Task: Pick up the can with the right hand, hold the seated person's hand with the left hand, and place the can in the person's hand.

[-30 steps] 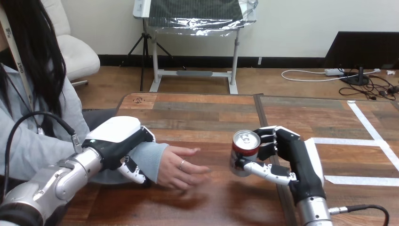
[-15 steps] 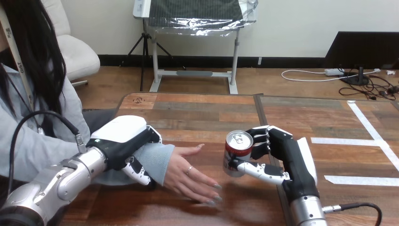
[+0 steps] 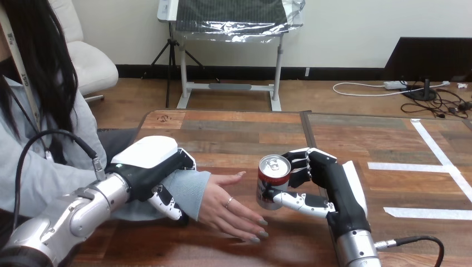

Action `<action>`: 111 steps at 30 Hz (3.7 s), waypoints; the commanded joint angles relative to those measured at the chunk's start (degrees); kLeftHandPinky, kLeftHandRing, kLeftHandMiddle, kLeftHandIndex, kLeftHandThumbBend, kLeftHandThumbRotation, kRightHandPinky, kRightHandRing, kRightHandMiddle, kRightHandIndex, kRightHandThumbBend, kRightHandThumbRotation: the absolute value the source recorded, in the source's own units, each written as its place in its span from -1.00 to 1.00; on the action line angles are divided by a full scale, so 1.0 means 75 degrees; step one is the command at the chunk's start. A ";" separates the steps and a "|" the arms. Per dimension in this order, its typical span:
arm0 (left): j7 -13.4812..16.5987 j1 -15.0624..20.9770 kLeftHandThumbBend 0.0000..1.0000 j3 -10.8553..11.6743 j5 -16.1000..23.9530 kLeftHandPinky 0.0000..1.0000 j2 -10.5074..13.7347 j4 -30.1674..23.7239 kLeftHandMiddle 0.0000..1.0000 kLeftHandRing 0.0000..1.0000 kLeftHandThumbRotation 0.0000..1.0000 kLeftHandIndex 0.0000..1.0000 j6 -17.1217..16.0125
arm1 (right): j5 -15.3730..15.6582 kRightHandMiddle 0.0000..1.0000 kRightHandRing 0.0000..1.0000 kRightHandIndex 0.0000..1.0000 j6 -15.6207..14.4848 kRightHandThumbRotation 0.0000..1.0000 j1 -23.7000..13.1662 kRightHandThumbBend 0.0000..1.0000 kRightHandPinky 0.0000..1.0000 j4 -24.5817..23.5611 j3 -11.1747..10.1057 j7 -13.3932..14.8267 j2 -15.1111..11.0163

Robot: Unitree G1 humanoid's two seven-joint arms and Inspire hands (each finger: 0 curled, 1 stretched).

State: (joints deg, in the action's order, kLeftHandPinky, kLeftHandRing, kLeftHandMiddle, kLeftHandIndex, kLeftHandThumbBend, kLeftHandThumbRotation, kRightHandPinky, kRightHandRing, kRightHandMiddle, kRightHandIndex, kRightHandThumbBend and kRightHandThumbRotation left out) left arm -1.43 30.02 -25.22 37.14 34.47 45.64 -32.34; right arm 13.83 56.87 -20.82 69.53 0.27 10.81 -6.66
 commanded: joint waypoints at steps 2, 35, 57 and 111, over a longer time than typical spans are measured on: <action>-0.0001 0.0187 0.77 0.0393 -0.0266 -0.40 0.0062 -0.0609 -0.15 -0.28 -1.00 -0.11 0.0055 | -0.0018 0.04 -0.08 0.10 0.0052 -1.00 -0.0676 0.46 -0.04 -0.0553 0.0028 0.0126 0.0032; -0.0112 -0.0145 0.78 0.0635 -0.0346 -0.44 0.0021 -0.1258 -0.17 -0.31 -1.00 -0.13 0.0144 | 0.0056 0.05 -0.09 0.09 -0.0072 -1.00 -0.0553 0.43 -0.15 -0.0960 0.0251 0.0045 0.0335; -0.0123 -0.0157 0.81 0.0701 -0.0493 -0.45 -0.0029 -0.1462 -0.19 -0.32 -1.00 -0.15 0.0130 | 0.0106 0.04 -0.11 0.09 -0.0175 -1.00 -0.0403 0.44 -0.16 -0.1210 0.0446 0.0135 0.0586; 0.0064 -0.0223 0.79 0.0653 -0.0385 -0.33 -0.0124 -0.1446 -0.15 -0.26 -1.00 -0.12 0.0253 | -0.0024 0.04 -0.09 0.10 -0.0286 -1.00 -0.0070 0.40 -0.10 -0.1635 0.0566 0.0080 0.0719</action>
State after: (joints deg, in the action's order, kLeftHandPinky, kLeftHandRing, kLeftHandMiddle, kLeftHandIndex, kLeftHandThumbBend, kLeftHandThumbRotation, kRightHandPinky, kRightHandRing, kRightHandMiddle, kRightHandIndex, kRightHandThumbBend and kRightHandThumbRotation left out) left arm -3.56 26.19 -22.26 34.27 33.98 35.92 -29.87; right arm 13.63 54.59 -19.37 59.75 4.29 11.24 -2.03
